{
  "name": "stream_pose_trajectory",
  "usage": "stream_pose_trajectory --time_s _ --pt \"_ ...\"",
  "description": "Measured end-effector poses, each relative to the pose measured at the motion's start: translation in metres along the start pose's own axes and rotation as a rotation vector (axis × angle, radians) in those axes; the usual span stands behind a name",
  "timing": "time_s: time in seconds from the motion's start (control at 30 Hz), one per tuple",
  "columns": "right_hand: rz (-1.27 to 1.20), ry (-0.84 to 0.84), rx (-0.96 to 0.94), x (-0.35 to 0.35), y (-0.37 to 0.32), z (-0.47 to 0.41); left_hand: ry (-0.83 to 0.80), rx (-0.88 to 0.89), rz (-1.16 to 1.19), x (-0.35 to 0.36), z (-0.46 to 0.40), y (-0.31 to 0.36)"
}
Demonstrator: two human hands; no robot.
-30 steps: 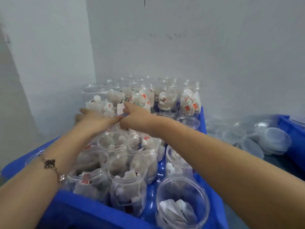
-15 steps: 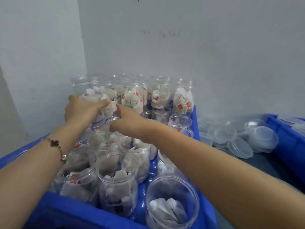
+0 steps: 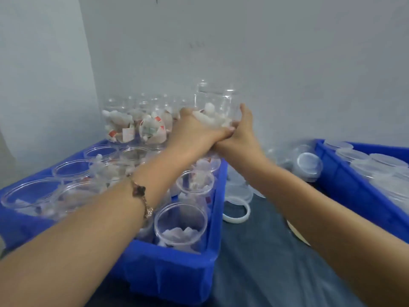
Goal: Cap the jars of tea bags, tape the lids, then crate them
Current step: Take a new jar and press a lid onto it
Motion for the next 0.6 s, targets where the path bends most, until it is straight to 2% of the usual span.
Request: stream_pose_trajectory --time_s 0.17,0.27,0.33,0.43,0.53,0.6 --pt "-0.026 0.178 0.091 -0.071 0.062 0.087 -0.183 -0.051 0.083 0.123 0.044 -0.006" --pt "-0.029 0.213 0.021 -0.095 0.088 0.119 -0.152 -0.128 -0.027 0.173 0.067 -0.02" --pt "-0.019 0.19 0.078 -0.097 0.116 0.136 -0.118 -0.217 -0.061 0.196 0.087 -0.041" --pt "0.025 0.085 0.21 -0.091 0.156 0.157 -0.164 -0.331 -0.03 0.221 0.107 -0.083" --pt "0.151 0.029 0.226 -0.093 0.168 0.16 -0.186 -0.207 0.013 0.226 0.104 -0.105" --pt "0.214 -0.071 0.223 -0.096 0.173 0.154 -0.227 -0.142 0.096 0.228 0.097 -0.115"
Point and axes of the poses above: each hand's wrist, its own z-axis away from the middle knuckle, its own x-axis out of the palm, y = z × x, the point moved 7 cm from there along -z, towards the middle knuckle, and after that the axes turned 11 degrees about -y, right-handed, at the moved point
